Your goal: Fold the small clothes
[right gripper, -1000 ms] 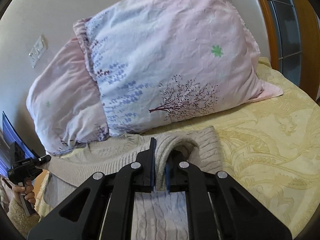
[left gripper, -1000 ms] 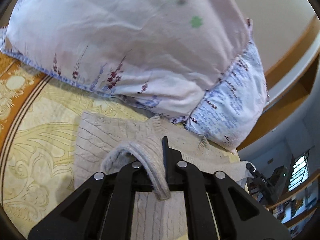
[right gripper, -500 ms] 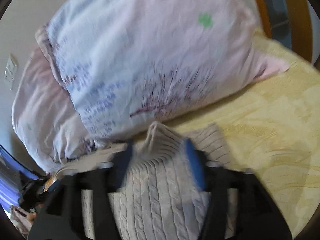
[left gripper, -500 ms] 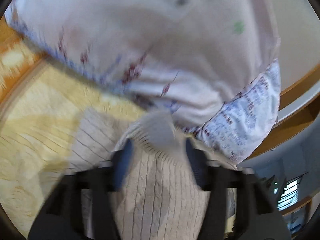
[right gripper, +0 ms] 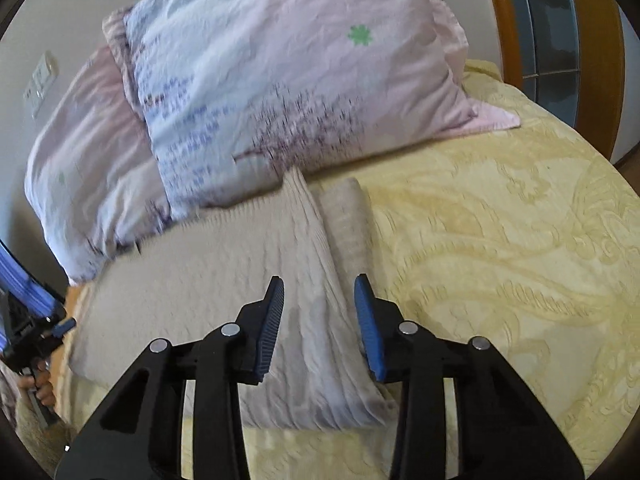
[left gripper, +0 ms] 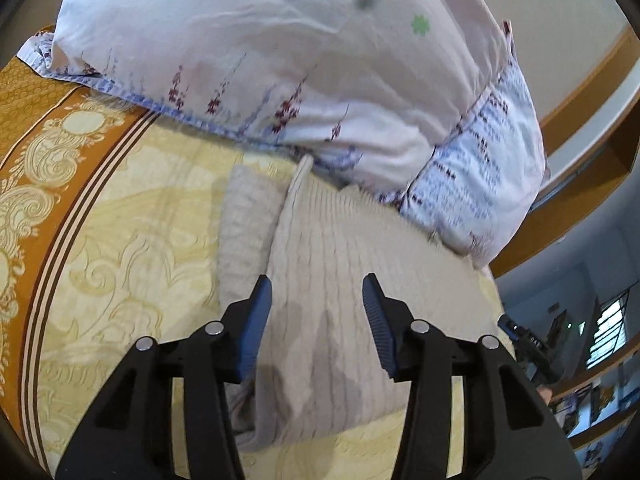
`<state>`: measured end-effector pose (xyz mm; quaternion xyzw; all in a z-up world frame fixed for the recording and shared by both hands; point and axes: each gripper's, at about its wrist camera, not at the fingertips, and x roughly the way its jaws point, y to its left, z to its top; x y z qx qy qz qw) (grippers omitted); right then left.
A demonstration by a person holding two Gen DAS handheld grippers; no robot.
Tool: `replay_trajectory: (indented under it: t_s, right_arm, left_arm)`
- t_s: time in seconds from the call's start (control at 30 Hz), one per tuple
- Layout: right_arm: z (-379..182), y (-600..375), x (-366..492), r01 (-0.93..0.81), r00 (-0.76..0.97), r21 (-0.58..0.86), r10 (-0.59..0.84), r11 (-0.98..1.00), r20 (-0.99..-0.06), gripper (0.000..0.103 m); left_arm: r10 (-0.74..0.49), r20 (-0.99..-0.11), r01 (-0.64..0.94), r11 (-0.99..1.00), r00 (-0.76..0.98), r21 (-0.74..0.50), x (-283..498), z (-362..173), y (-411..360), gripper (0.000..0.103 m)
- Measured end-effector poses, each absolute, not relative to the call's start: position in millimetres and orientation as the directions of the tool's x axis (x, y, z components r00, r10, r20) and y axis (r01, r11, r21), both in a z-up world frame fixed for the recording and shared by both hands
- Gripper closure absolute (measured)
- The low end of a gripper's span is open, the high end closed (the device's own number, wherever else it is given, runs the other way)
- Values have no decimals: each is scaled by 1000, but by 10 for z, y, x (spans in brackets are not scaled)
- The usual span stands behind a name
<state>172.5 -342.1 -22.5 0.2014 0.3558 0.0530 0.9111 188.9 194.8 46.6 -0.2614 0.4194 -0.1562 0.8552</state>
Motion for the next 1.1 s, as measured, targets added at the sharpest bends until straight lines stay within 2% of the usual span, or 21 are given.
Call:
replay_trajectory:
  t_s: [0.17, 0.23, 0.43, 0.77, 0.87, 0.9, 0.93, 1.1]
  right_arm:
    - [-297, -3363, 1695, 11, 727, 390, 261, 921, -635, 75]
    - [-314, -3329, 1689, -10, 720, 389, 276, 921, -636, 81]
    - [-411, -3298, 1716, -19, 704, 391, 290, 920, -649, 90]
    - [-431, -3308, 1720, -8, 698, 413, 301, 911, -650, 89]
    - [-432, -3323, 1712, -8, 701, 423, 307, 906, -644, 92]
    - [-426, -3333, 1703, -5, 703, 429, 308, 904, -641, 93]
    - [-414, -3356, 1693, 1, 709, 439, 309, 898, -634, 93]
    - [-286, -3443, 1585, 11, 741, 487, 320, 873, -591, 94]
  left_arm:
    - [-477, -658, 51, 829, 583, -556, 1853, 357, 1890, 59]
    - [-476, -661, 47, 830, 580, -556, 1853, 325, 1887, 62]
    - [-471, -676, 35, 833, 566, -552, 1866, 269, 1877, 72]
    - [-460, -694, 10, 837, 555, -547, 1797, 217, 1898, 64]
    - [-462, -697, 17, 839, 548, -543, 1797, 206, 1873, 73]
    - [-469, -697, 18, 836, 542, -548, 1804, 197, 1870, 87]
    - [-479, -698, 18, 830, 533, -557, 1808, 180, 1874, 93]
    - [-502, -676, 12, 807, 540, -590, 1742, 197, 1963, 96]
